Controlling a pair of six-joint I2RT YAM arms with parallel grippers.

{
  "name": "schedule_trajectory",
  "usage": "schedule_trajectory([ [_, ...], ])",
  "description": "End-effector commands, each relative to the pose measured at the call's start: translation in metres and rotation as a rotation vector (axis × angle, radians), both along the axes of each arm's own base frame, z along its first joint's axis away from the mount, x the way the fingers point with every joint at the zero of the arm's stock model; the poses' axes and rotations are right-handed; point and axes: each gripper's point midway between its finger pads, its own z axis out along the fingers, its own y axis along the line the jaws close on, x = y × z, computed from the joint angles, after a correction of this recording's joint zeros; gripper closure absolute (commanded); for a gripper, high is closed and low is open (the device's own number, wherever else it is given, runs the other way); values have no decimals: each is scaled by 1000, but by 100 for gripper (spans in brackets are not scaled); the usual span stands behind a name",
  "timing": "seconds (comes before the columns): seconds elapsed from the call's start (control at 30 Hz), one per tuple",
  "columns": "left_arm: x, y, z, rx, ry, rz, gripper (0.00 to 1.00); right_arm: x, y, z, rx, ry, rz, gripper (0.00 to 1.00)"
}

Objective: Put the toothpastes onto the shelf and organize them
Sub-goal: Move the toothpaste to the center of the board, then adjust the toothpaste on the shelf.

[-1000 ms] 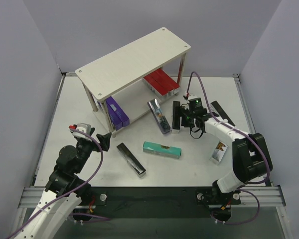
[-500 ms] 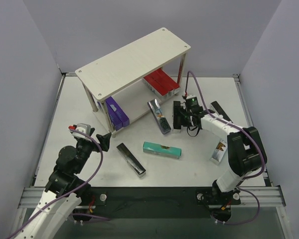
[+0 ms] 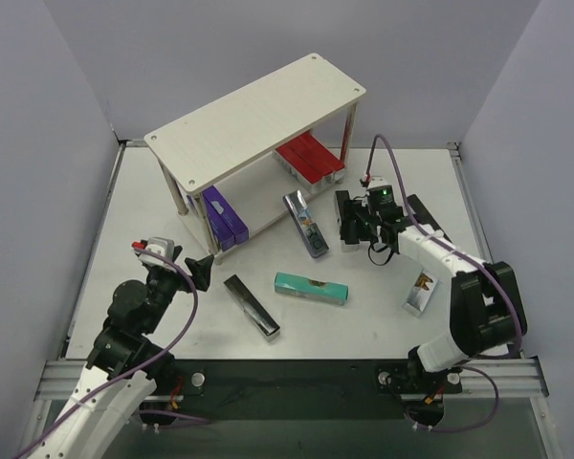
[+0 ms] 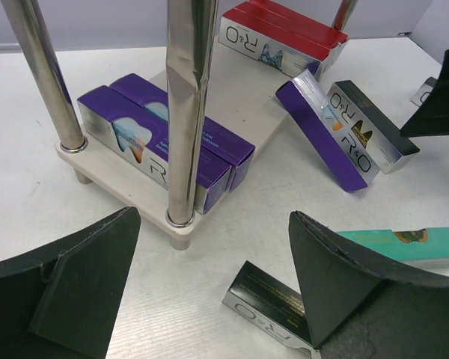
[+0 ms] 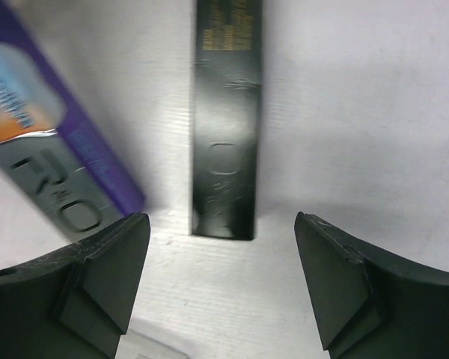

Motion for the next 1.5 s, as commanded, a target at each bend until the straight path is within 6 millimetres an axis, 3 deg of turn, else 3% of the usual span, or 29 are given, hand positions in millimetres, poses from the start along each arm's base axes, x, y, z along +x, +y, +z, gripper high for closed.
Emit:
schedule_trajectory([
  [0.0,3,0,11,-13,-39,5,8,-8,44,41,115,-155,186,20],
  [0.03,3,0,12,-14,-42,5,8,-18,55,35,115,-151,229,20],
  [0.13,3,0,11,-13,-40,3,8,-24,74,32,127,-178,289,20],
  [0.27,3,-1,11,-13,-39,0,8,-23,89,18,138,-175,323,20],
  [0.47,3,-2,11,-11,-39,-7,8,-12,92,-1,106,-156,318,20],
  [0.67,3,-2,11,-12,-44,-6,8,-17,99,-19,120,-103,344,24],
  [0.9,3,-3,11,-10,-43,-11,8,-17,103,-28,98,-99,386,34],
  [1.2,4,-3,9,-6,-38,-12,8,-19,105,-28,34,-114,442,54],
  [1.37,4,-2,10,-6,-43,-8,8,-19,111,-6,-73,-185,500,62],
  [1.47,4,-1,10,-5,-43,-3,8,-9,108,16,-168,-245,478,64],
])
